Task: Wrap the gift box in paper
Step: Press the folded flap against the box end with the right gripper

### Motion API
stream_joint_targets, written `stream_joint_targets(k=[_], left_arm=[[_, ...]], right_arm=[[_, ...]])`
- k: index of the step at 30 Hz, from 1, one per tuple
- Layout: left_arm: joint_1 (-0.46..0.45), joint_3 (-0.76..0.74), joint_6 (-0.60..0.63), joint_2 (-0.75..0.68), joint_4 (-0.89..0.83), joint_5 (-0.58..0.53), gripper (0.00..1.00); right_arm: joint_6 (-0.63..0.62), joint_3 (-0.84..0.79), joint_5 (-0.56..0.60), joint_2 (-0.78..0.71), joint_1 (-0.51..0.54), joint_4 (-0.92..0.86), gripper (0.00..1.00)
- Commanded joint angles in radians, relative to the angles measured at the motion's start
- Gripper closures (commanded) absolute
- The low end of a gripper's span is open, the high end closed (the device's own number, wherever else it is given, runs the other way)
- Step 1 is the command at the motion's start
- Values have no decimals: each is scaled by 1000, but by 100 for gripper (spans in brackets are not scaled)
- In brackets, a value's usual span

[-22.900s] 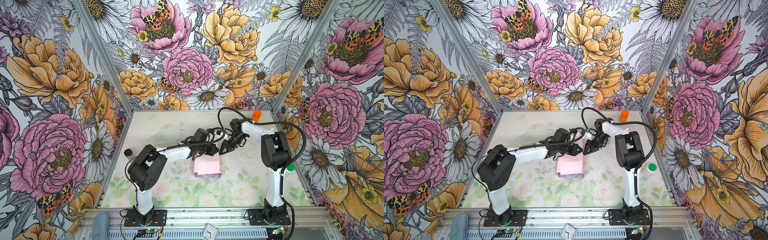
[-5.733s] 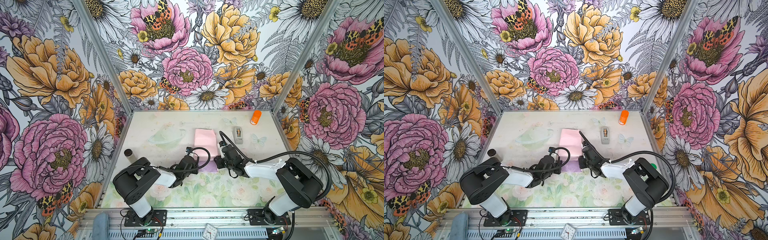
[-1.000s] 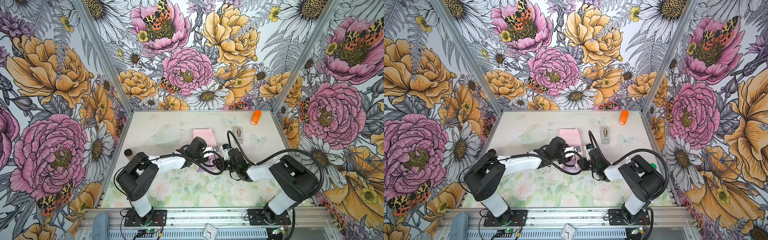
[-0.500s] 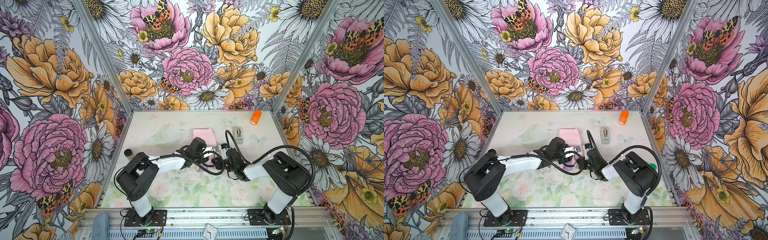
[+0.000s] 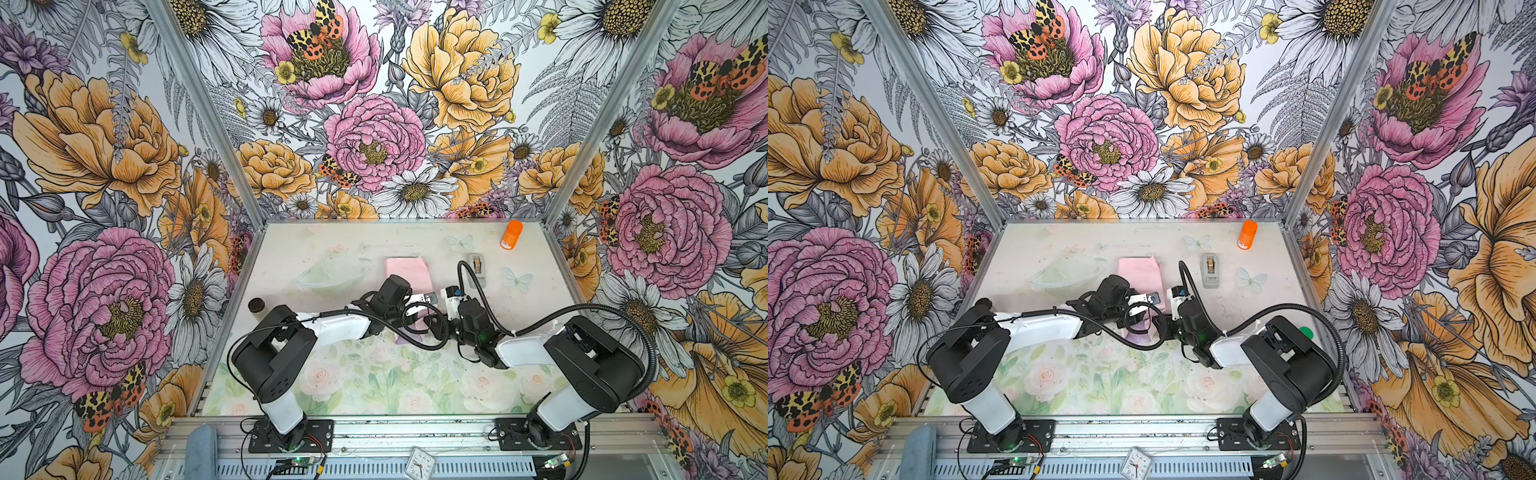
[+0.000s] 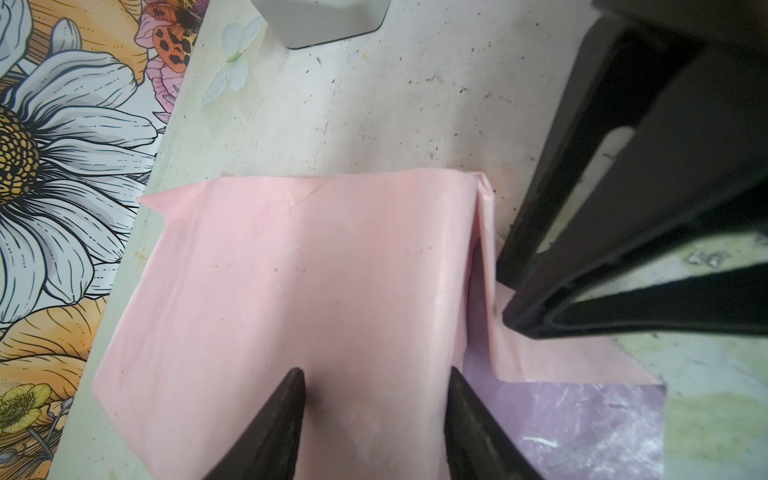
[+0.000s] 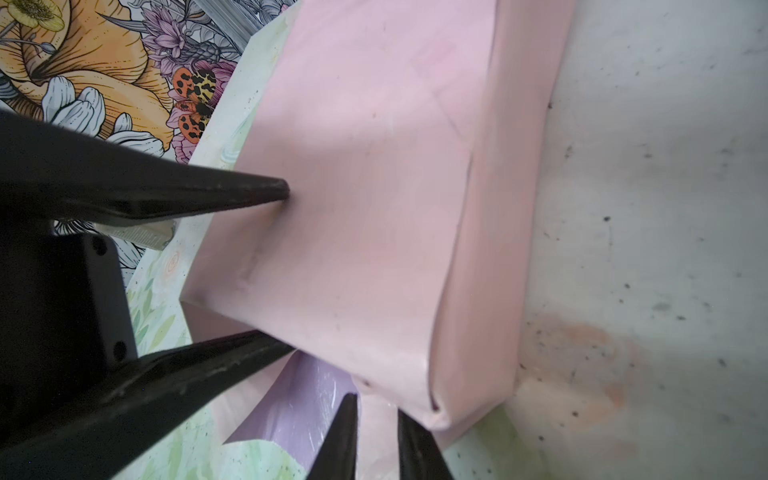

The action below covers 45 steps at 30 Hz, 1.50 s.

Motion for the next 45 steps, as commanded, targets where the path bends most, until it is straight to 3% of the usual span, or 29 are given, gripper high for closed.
stream_joint_targets(k=[1,10,14,20,26,33,36,39,42,45], left_arm=[[6,-25,-29,-15,-33,27,47],[4,-18,-35,-5,-31,38,47],[7,-19,-35,-8,-31,38,47],[6,-18,-38,-9,-32,42,47],[6,-16,-40,-9,-30,44,48],[7,-14,-46,-11,-26,46,48],[7,-16,-57,-19,-25,50,48],[5,-27,-86,-47,3,59,47],[7,-39,-134,-98,38,72,42],[9,-48,-201,-153,66,69,38]], right_arm=[[8,35,7,47,11,25,83],[28,52,26,157,23,52,86],[51,44,44,152,32,116,80],[50,55,65,145,43,105,79],[60,63,93,187,44,2,89],[63,25,6,186,74,-28,94],[51,11,-27,147,101,-66,94],[59,-32,-36,45,102,-74,87],[27,-30,-5,-107,91,-216,75],[-9,-7,30,-256,57,-367,69]])
